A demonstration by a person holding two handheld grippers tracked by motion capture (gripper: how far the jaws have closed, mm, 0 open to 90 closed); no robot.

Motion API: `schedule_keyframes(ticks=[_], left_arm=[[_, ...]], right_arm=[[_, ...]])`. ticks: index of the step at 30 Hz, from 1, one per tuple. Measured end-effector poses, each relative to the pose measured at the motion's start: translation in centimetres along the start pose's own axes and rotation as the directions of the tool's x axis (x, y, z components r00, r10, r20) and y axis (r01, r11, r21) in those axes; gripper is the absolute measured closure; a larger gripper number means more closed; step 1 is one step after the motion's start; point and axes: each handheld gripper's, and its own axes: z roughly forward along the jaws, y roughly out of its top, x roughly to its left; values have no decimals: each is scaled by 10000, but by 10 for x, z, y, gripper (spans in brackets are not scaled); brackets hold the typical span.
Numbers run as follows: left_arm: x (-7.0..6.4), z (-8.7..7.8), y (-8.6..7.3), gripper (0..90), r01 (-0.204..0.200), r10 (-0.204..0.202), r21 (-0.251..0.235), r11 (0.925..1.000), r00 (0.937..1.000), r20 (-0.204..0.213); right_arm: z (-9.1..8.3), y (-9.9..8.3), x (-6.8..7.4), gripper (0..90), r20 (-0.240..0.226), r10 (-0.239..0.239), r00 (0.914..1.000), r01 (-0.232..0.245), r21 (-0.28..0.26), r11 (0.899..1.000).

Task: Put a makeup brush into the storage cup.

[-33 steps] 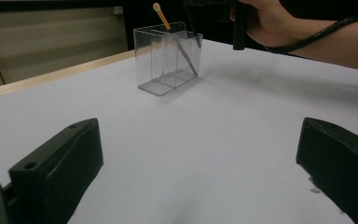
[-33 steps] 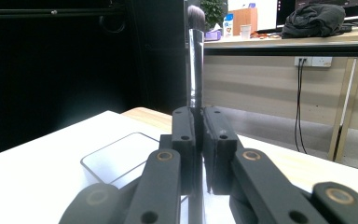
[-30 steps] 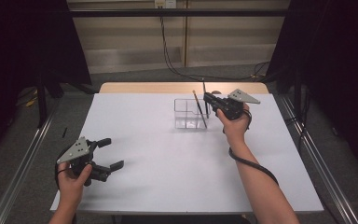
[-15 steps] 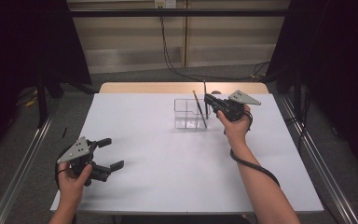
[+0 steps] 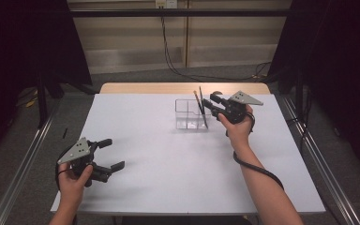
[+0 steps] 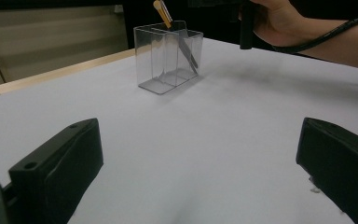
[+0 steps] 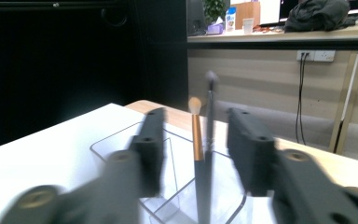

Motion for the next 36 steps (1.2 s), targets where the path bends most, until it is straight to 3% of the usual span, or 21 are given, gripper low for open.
schedule_keyframes(ticks=[7,10,21,36], left_arm=[[0,0,0,3,-10,10,15,10000,10000,-15],[0,0,0,3,-21,21,11,10000,10000,-12],[0,0,1,3,-83,83,36,10000,10000,-15],[0,-1,1,3,-41,41,-6,10000,10000,-51]], right_arm=[[-2,0,1,320,-241,176,9996,-176,0,9998],[-3,0,1,287,-247,139,9996,-139,7,9999],[-8,-1,0,192,-247,44,9997,-37,279,9996],[-18,2,5,131,-457,-293,9985,312,396,9987]])
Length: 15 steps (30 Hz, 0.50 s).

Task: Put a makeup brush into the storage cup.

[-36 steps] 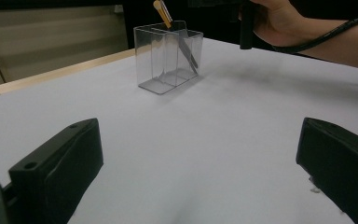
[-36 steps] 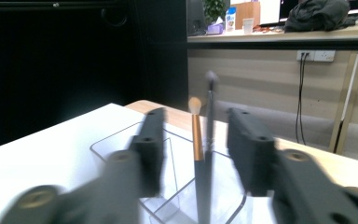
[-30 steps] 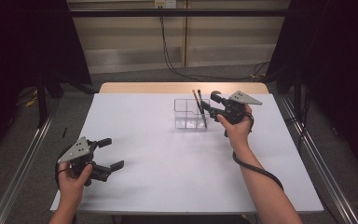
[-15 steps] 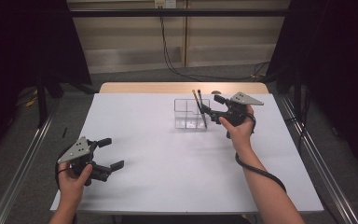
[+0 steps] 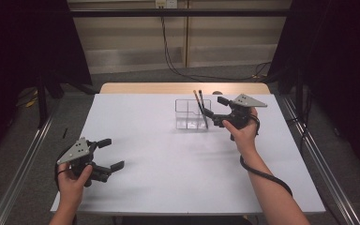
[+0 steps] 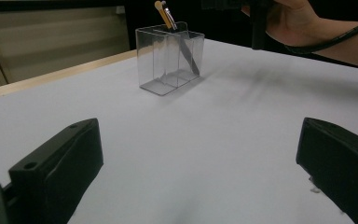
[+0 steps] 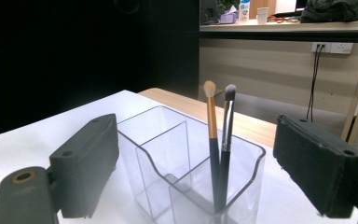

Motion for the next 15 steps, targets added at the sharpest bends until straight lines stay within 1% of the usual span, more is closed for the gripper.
schedule_keyframes(ticks=[7,9,15], left_arm=[[0,-1,0,3,-21,21,23,10000,10000,-27],[0,0,0,3,-20,20,27,10000,10000,40],[0,-1,0,3,14,-14,-25,10000,10000,-31]], right_arm=[[-6,-3,2,101,-124,-128,9998,130,121,9998],[-7,-3,4,90,-158,-135,9998,138,171,9998],[-12,-2,5,77,-221,-259,9994,265,285,9992]])
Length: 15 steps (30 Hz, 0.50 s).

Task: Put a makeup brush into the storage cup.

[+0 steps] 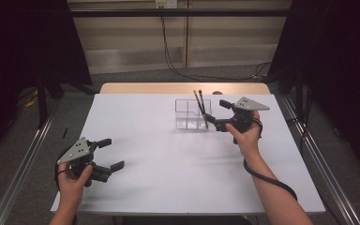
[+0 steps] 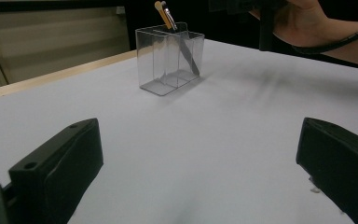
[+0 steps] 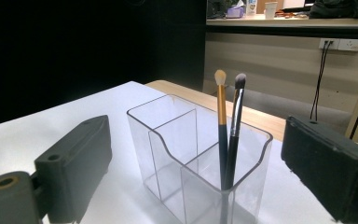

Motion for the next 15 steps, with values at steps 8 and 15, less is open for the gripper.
schedule_keyframes(ticks=[8,15], left_arm=[[0,0,0,3,-12,12,37,10000,10000,42],[-1,0,0,3,17,-17,-18,10000,10000,-12]], right_arm=[[-6,-2,2,59,-107,-88,9999,88,87,9999],[-13,-4,3,38,-312,-191,9993,197,173,9997]])
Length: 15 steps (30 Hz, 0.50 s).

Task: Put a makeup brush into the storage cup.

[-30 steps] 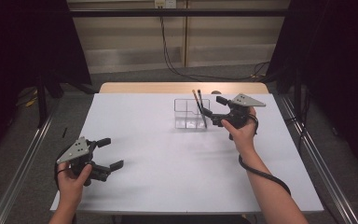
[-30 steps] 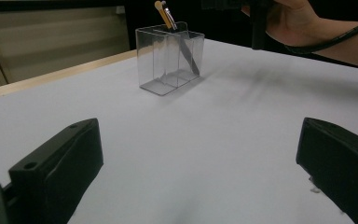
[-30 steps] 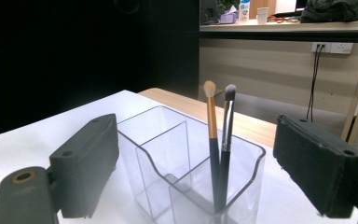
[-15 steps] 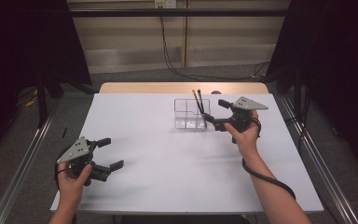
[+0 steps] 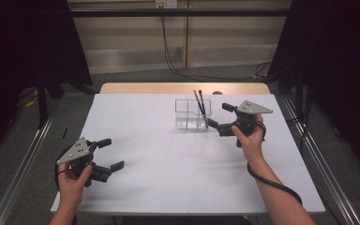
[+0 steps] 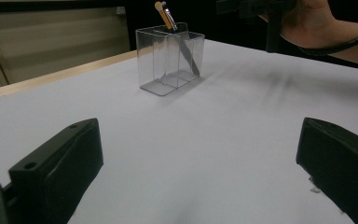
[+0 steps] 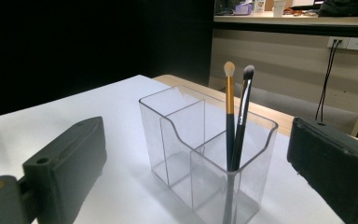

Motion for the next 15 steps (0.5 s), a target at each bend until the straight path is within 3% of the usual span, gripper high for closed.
schedule_keyframes(ticks=[15], left_arm=[[0,-1,0,3,-6,6,6,10000,10000,-6]], right_arm=[[-15,-9,5,34,-42,-178,9998,179,201,9996]])
